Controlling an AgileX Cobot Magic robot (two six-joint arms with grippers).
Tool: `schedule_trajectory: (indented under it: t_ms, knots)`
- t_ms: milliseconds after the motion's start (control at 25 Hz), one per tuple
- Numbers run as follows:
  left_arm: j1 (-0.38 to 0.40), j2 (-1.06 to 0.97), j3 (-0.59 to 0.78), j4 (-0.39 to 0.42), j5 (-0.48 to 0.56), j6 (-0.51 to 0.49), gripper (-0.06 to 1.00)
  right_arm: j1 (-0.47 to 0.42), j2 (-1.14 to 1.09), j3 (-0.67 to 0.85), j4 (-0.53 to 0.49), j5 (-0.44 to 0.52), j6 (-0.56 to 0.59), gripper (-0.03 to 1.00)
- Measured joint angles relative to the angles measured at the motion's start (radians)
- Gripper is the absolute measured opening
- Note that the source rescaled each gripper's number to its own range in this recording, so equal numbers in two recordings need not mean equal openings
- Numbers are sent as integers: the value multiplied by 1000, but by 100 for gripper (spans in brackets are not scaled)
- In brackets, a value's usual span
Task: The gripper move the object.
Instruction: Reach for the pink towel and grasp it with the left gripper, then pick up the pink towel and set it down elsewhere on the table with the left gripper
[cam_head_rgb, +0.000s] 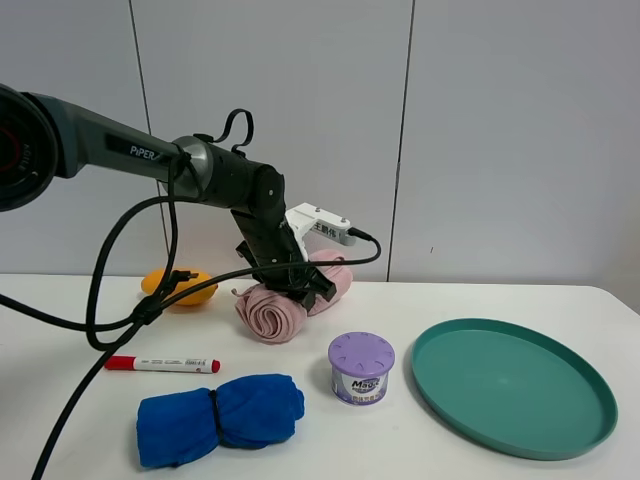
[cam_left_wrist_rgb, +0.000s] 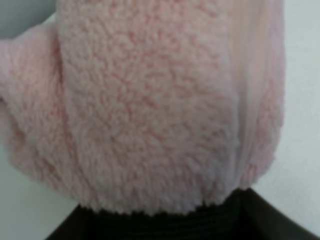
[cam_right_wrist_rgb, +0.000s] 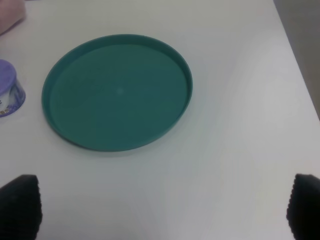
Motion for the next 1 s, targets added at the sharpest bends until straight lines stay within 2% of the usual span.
schedule_trajectory:
  t_ms: [160,440,680,1000]
  knots:
    - [-6,-4,0,4,6,0,0,0,0,0,0,0,0,100]
    - [-62,-146,0,-19,106,0,0,0,0,0,0,0,0,100]
    - [-155,-324,-1,-90,134,0,0,0,0,0,0,0,0,100]
    - [-313,-379,-6,-189,139,0,0,0,0,0,0,0,0,100]
